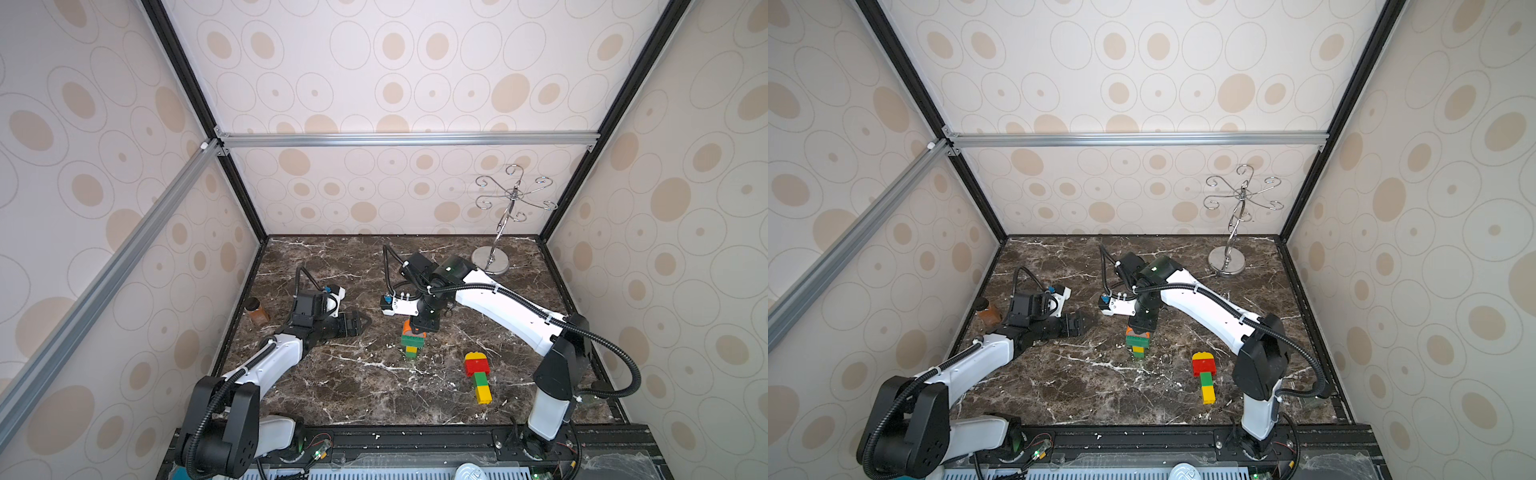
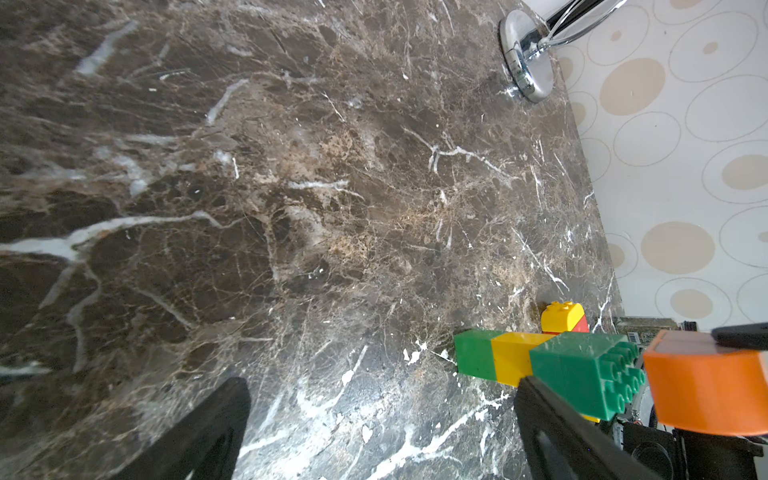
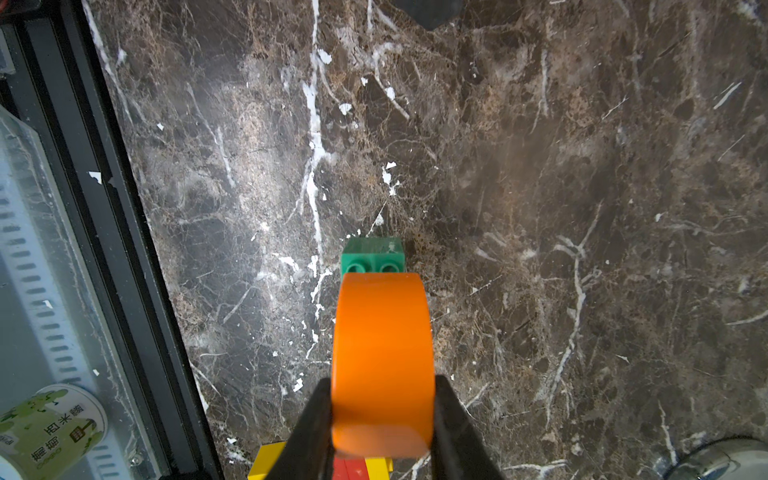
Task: Assemble an ice cream with lego
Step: Assemble the lego brick with the lego brick.
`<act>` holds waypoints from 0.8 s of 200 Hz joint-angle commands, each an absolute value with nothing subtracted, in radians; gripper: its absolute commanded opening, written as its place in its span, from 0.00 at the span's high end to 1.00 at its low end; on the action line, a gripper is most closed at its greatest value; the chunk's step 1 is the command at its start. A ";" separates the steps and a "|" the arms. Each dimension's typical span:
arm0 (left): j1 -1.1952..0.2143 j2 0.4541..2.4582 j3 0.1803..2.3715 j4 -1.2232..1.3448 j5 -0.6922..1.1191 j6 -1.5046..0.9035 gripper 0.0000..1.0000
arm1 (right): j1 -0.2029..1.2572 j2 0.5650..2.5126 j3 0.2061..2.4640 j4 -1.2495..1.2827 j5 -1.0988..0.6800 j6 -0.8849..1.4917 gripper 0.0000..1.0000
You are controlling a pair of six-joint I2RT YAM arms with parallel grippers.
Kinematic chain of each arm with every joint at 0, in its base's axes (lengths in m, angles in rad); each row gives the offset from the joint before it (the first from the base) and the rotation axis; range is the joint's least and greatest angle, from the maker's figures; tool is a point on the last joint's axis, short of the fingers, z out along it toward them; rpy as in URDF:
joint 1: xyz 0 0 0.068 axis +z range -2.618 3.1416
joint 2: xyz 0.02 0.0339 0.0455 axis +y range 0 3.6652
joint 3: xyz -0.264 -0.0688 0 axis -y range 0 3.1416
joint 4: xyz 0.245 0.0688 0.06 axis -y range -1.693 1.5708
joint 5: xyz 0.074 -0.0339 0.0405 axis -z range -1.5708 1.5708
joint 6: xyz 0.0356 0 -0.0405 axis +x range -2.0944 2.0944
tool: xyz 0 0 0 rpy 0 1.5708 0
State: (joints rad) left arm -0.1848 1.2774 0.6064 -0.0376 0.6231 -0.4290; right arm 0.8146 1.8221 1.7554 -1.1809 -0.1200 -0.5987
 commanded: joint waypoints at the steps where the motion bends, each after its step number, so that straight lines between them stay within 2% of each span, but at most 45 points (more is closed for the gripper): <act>1: -0.175 1.284 0.614 -0.028 0.629 -0.408 0.00 | 0.824 1.844 1.744 -1.192 -0.137 -0.603 1.00; 160: -0.172 1.285 0.615 -0.035 0.630 -0.404 0.00 | 0.836 1.883 1.756 -1.218 -0.114 -0.611 1.00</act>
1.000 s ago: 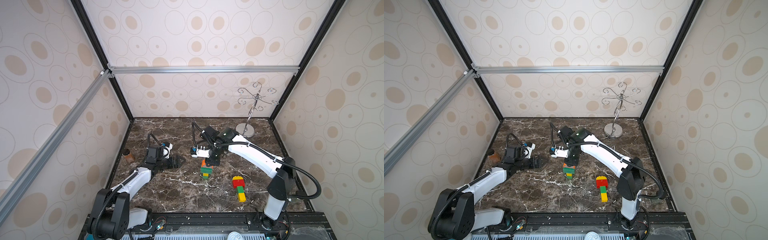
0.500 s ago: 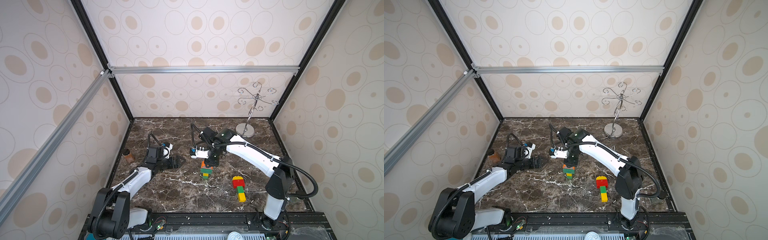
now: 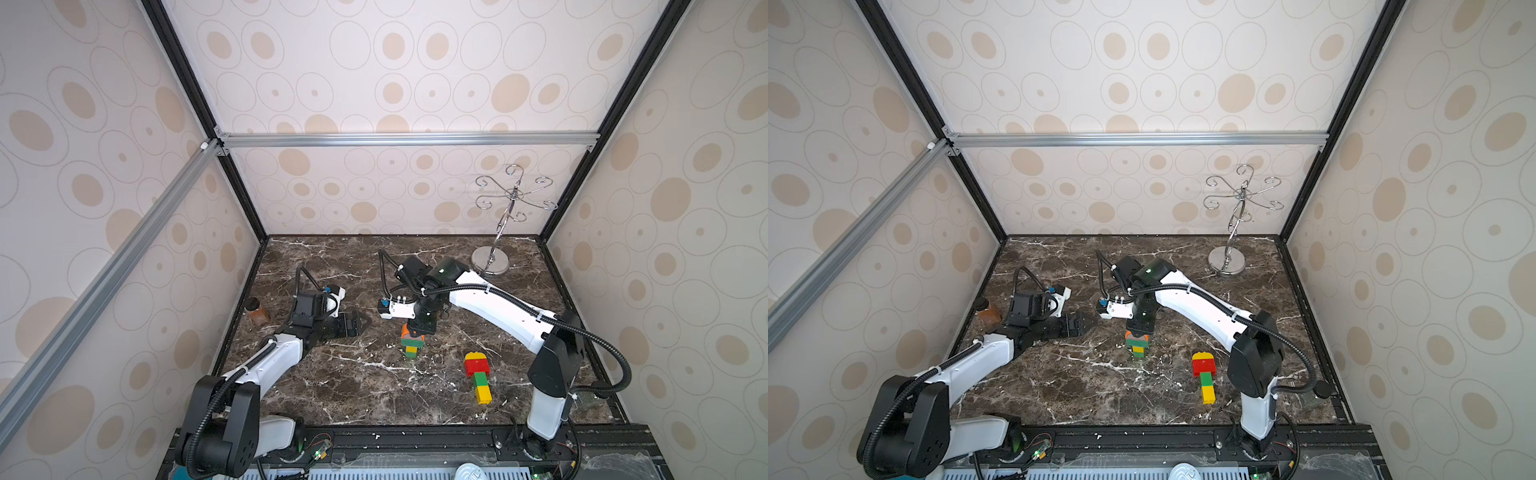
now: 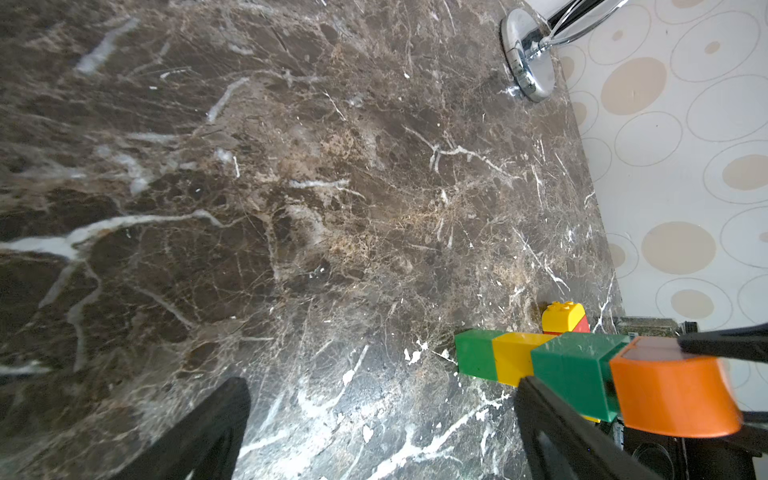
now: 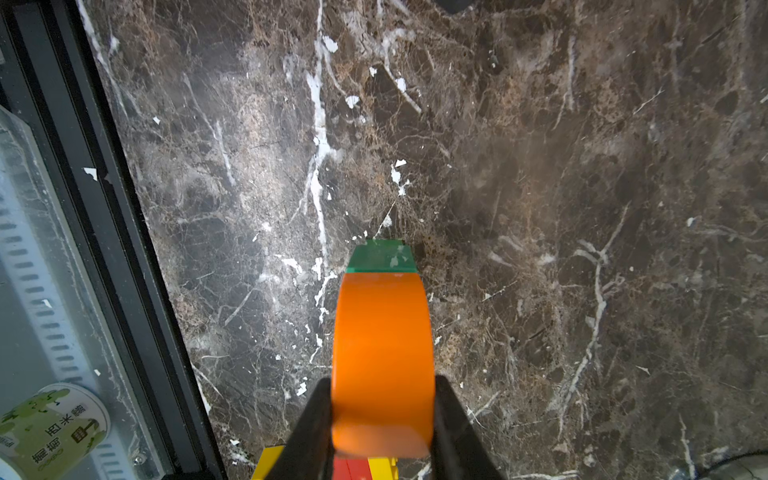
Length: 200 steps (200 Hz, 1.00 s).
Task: Assemble an ice cream with lego
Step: Assemble the lego brick with the lego brick.
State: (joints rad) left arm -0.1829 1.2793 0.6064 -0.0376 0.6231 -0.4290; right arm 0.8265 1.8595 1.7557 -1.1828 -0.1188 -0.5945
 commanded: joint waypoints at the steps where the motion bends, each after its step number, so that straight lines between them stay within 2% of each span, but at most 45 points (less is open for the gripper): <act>1: -0.173 1.285 0.615 -0.035 0.630 -0.404 0.00 | 0.836 1.884 1.756 -1.218 -0.114 -0.611 1.00; 200: -0.169 1.289 0.617 -0.038 0.630 -0.402 0.00 | 0.836 1.916 1.708 -1.241 -0.083 -0.585 1.00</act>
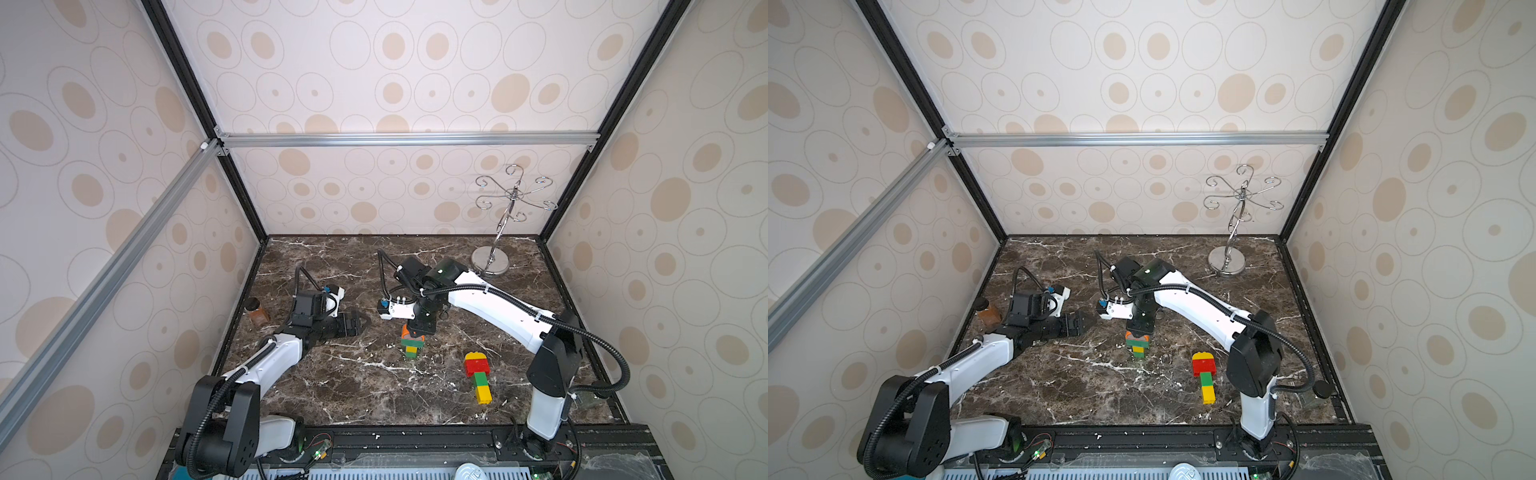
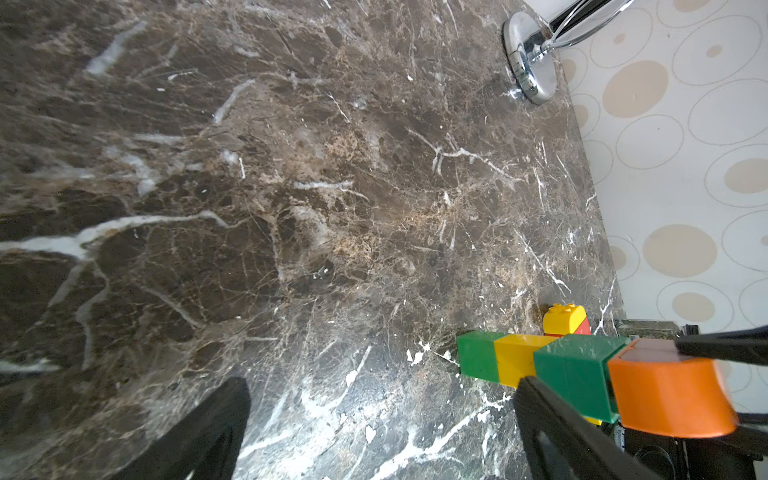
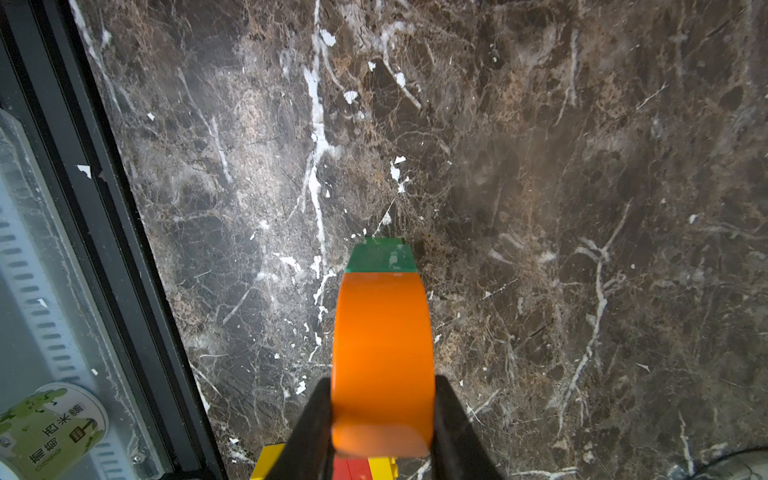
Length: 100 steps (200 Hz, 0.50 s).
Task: Assemble an ice cream with lego
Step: Assemble the lego brick with the lego brick.
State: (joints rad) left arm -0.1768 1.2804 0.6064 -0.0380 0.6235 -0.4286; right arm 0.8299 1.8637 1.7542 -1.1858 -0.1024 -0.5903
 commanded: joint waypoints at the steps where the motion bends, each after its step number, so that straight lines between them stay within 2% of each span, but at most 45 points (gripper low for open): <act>1: -0.169 1.289 0.617 -0.038 0.630 -0.401 0.00 | 0.836 1.917 1.707 -1.241 -0.084 -0.585 1.00; 100: -0.167 1.291 0.618 -0.038 0.635 -0.399 0.00 | 0.851 2.001 1.690 -1.305 -0.064 -0.592 1.00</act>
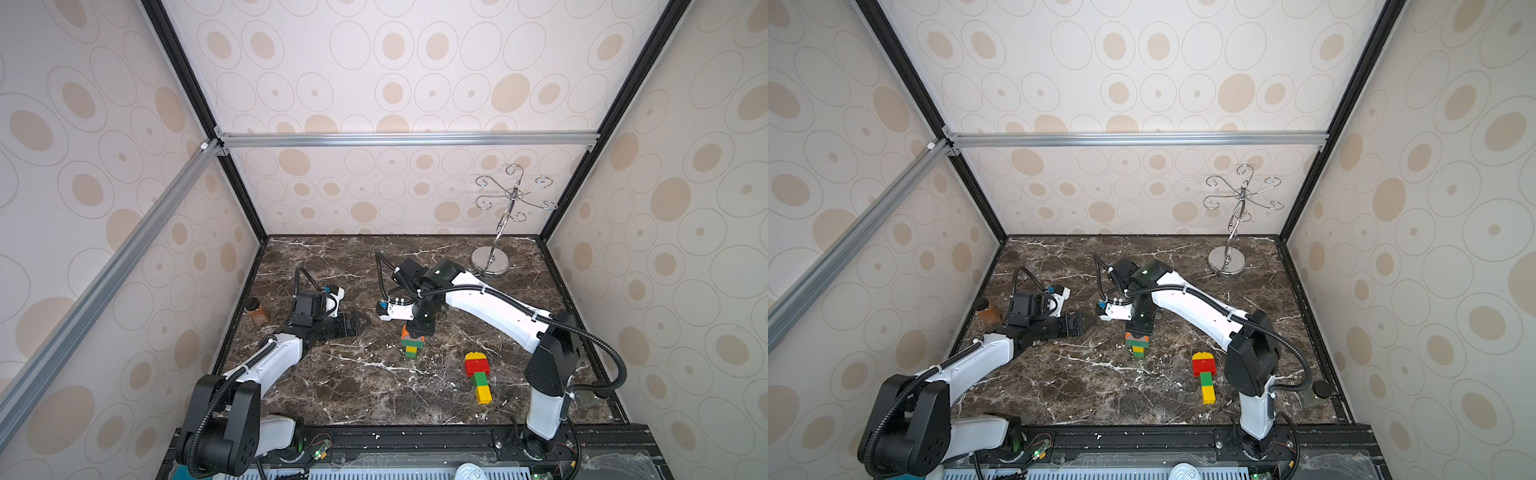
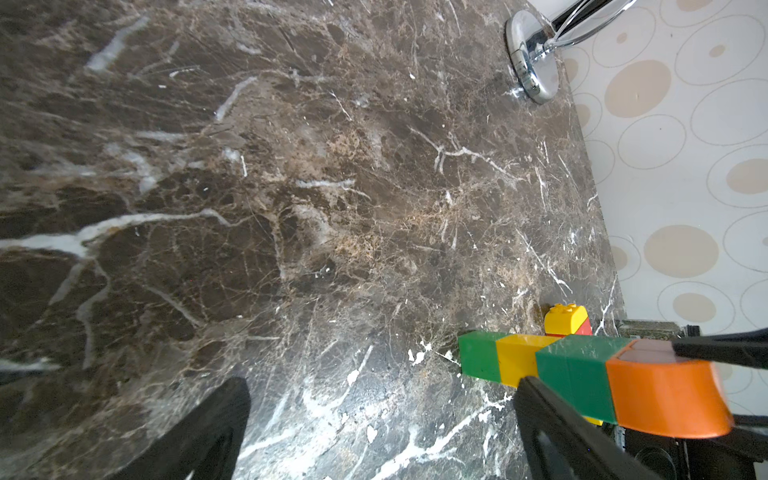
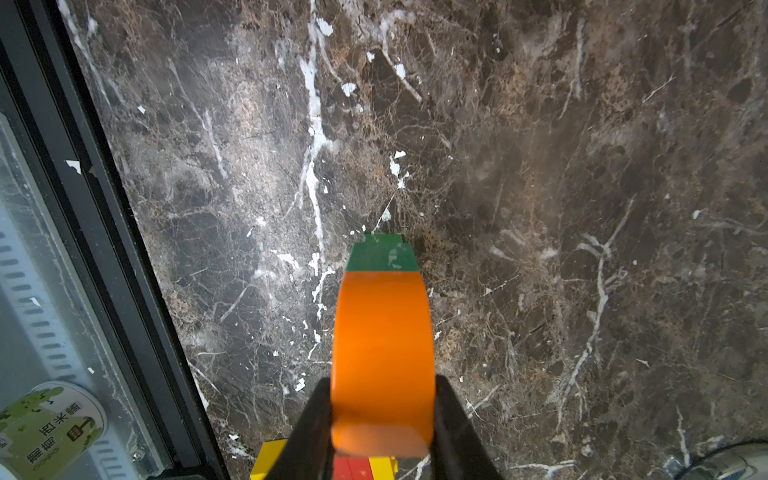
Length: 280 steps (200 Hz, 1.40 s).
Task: Assemble an ice cream with lego
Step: Assemble the lego brick with the lego brick.
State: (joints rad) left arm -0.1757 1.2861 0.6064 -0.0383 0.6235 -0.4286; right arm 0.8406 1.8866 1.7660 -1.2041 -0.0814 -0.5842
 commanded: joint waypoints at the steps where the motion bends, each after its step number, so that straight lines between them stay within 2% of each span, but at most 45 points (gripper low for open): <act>1: -0.167 1.291 0.618 -0.038 0.635 -0.400 0.00 | 0.851 2.002 1.689 -1.305 -0.065 -0.592 1.00; 80: -0.166 1.292 0.619 -0.035 0.643 -0.399 0.00 | 0.854 1.950 1.562 -1.213 -0.142 -0.674 1.00; 190: -0.164 1.287 0.619 -0.032 0.655 -0.401 0.00 | 0.851 1.955 1.633 -1.267 -0.075 -0.683 1.00; 280: -0.164 1.278 0.615 -0.040 0.640 -0.399 0.00 | 0.850 1.933 1.663 -1.258 -0.063 -0.675 0.82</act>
State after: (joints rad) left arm -0.1745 1.2865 0.6064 -0.0383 0.6411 -0.4278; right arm 0.8406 1.8565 1.7214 -1.1614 -0.0875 -0.6704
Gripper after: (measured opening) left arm 0.998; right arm 0.323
